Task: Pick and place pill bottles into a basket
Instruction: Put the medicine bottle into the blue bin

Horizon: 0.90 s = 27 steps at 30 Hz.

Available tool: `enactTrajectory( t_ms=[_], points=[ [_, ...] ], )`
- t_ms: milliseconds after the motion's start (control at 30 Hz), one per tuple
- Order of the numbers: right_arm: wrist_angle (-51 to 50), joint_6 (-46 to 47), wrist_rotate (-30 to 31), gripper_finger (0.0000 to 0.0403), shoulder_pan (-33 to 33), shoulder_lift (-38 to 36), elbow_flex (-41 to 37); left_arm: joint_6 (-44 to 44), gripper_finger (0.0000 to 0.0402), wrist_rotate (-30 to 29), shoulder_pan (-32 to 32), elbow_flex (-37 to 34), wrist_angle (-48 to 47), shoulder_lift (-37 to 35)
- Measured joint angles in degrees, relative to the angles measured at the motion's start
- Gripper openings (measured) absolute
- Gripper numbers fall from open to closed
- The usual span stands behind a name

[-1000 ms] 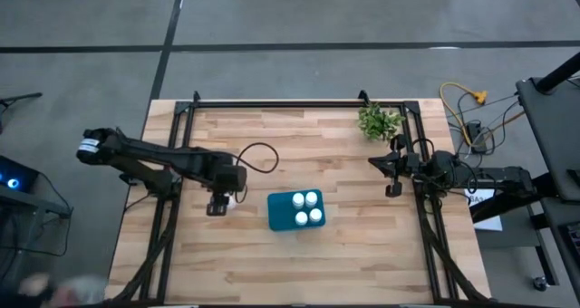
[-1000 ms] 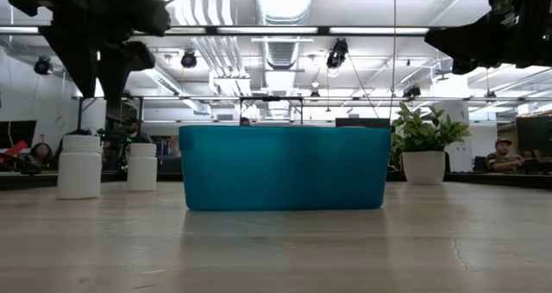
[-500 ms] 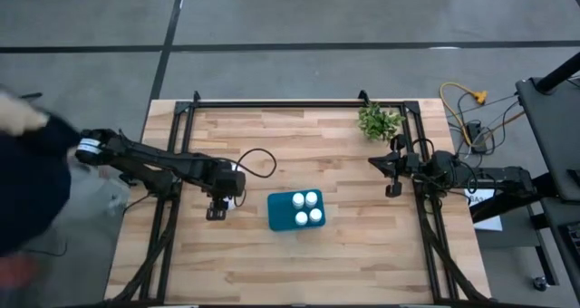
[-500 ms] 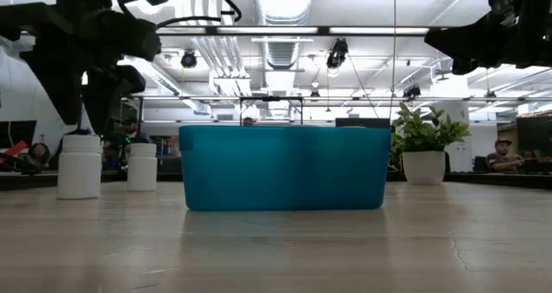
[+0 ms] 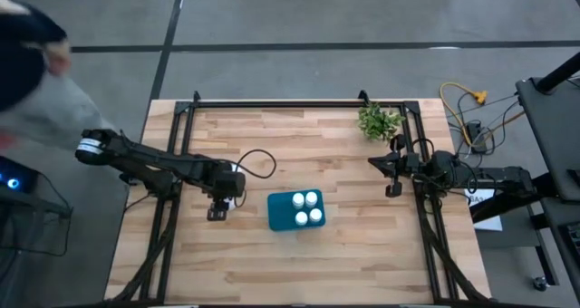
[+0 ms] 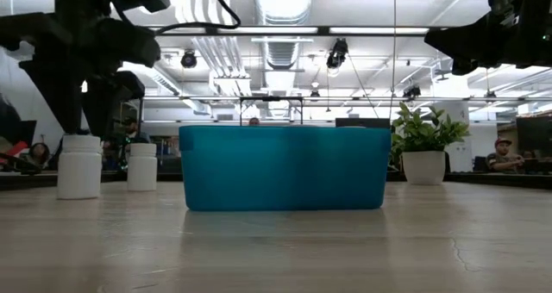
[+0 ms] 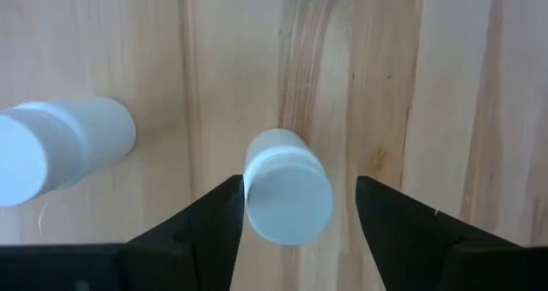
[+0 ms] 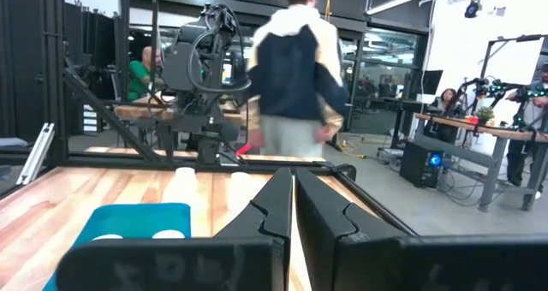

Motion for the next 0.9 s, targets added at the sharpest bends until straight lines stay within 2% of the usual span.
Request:
enactTrajectory(
  t_ms=[167,400,700,800,900],
  points=[
    [0.00,0.00,0.00,0.0008,-0.01,-0.01,0.00,-0.01,0.0208,-1.40,0.00,-2.03,0.30,0.00],
    [0.00,0.04,0.00,0.0008,0.00,-0.01,0.00,0.02,0.0208,-1.65,0.00,-5.18,6.70,0.00],
    [0.02,0.00,0.00,0.0008,0.00,0.00,0.00,0.05,0.0207,-1.65,0.00,-6.37,7.28,0.00],
    [0.02,-0.02,0.00,0.0008,0.00,-0.01,0.00,0.07,0.0191,-1.65,0.00,-6.37,7.37,0.00],
    [0.02,-0.02,0.00,0.0008,0.00,0.00,0.00,0.09,0.0157,-1.62,0.00,-6.34,7.60,-0.01]
  ],
)
